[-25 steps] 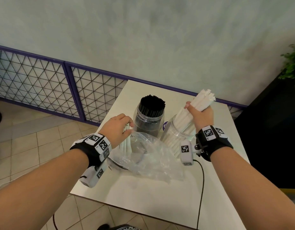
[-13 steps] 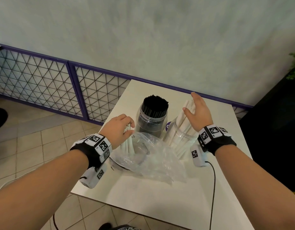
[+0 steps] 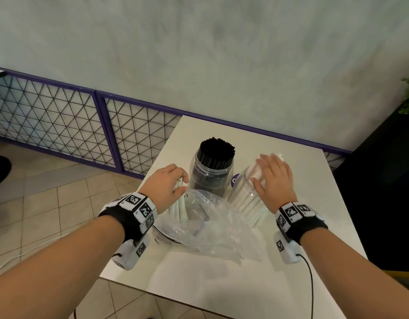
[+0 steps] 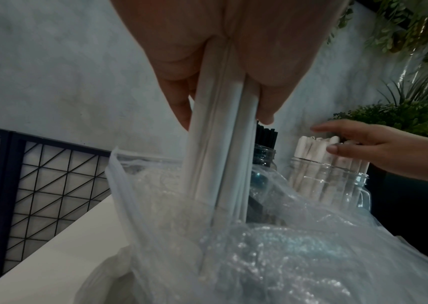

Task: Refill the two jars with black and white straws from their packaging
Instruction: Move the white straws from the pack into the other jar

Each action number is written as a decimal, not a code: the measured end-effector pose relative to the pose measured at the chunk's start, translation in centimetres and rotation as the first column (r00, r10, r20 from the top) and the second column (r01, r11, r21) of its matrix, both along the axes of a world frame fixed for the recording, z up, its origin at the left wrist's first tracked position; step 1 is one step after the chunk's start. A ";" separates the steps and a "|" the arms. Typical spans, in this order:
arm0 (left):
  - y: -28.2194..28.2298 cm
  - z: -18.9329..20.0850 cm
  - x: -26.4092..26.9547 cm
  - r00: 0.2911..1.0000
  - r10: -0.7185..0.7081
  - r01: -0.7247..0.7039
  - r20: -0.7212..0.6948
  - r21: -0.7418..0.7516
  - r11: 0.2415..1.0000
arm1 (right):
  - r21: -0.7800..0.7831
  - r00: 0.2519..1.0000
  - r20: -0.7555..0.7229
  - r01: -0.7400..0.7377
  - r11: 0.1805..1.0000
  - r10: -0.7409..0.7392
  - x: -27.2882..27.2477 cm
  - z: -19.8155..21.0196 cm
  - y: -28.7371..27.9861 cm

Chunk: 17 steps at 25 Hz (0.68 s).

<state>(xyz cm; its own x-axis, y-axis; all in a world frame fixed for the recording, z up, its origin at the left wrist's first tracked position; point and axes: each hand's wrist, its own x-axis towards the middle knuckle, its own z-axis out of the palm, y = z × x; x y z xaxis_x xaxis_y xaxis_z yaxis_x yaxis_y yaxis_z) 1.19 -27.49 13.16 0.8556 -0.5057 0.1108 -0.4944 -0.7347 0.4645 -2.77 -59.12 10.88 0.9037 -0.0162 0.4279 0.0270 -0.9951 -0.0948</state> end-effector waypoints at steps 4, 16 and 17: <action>0.1 0.1 0.0 1.000 0.005 -0.005 -0.005 0.001 1.000 | 0.207 0.981 -0.052 0.195 0.959 -0.189 0.2 0.5 -1.0; 0.1 -0.2 0.5 1.000 0.022 -0.022 0.009 -0.014 1.000 | 0.094 0.954 -0.205 0.241 0.966 -0.218 4.7 2.5 -1.0; 0.1 -0.1 0.5 1.000 0.023 -0.023 0.007 -0.015 1.000 | 0.090 0.969 -0.143 0.213 0.973 -0.199 4.7 2.5 -1.1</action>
